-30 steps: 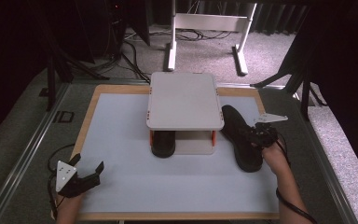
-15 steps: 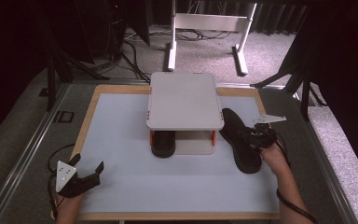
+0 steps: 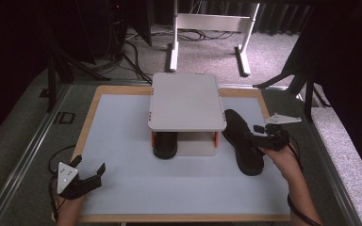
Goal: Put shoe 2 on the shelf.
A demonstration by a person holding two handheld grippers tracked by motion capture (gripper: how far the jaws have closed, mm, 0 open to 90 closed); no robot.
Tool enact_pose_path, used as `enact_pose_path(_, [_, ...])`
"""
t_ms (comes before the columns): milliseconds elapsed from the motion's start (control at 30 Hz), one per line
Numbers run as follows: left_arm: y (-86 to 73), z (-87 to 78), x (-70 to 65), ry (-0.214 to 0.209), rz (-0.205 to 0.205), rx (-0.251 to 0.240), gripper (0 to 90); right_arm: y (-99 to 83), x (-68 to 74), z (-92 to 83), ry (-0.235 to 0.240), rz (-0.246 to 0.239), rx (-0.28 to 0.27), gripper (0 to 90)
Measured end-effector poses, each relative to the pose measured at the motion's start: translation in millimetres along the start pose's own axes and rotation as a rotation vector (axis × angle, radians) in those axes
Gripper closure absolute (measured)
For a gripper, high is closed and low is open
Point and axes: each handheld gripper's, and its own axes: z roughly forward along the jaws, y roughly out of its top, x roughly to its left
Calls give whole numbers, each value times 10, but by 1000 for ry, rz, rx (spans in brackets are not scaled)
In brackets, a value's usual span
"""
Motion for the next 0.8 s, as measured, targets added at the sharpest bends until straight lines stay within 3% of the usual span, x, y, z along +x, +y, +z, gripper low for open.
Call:
enact_pose_path(200, [-1, -1, -1, 1, 1, -2, 99, -100, 157, -218, -61, 39, -77, 324])
enact_pose_path(433, [-2, -5, -2, 1, -2, -5, 99, -313, 247, -381, -88, 105, -124, 270])
enact_pose_path(600, [-2, -4, -1, 1, -2, -5, 99, -513, 303, -432, -108, 119, -120, 205])
enact_pose_path(800, [-2, -3, -5, 2, -1, -4, 99, -699, 362, -410, -117, 129, -109, 206])
